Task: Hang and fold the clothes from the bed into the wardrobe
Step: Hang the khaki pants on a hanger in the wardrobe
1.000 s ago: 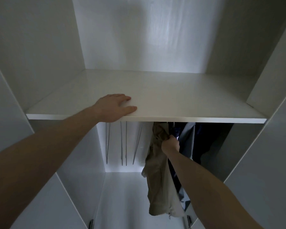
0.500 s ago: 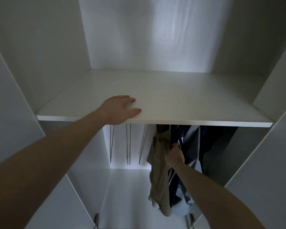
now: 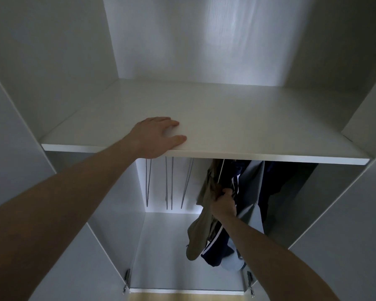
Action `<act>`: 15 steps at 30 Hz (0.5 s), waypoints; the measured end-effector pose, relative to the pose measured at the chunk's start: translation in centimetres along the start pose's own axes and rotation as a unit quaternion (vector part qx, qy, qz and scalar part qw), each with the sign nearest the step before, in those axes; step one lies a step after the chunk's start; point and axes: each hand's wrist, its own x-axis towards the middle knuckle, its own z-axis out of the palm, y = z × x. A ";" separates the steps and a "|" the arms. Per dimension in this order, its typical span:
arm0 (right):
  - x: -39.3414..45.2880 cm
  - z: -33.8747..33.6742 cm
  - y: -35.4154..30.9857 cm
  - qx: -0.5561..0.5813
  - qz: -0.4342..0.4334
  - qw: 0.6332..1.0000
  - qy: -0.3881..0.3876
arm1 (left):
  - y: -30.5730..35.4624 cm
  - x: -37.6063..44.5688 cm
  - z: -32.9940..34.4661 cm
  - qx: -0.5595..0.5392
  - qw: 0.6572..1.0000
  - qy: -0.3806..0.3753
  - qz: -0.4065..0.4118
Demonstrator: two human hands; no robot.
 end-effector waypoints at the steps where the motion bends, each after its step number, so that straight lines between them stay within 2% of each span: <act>1: -0.1 0.3 0.0 0.009 -0.005 1.000 0.001 | 0.0 0.0 0.0 0.001 1.000 0.001 0.000; 5: 0.1 0.6 0.3 0.003 -0.003 1.000 -0.018 | 0.1 -0.1 -0.1 0.000 1.000 -0.002 -0.002; 12: -0.5 1.7 0.2 0.063 -0.012 0.998 0.013 | 0.1 -0.1 0.0 -0.004 1.000 0.000 -0.007; 15: -1.0 2.3 -0.3 0.090 -0.051 0.994 0.039 | 0.2 -0.3 -0.1 -0.009 1.000 -0.003 -0.011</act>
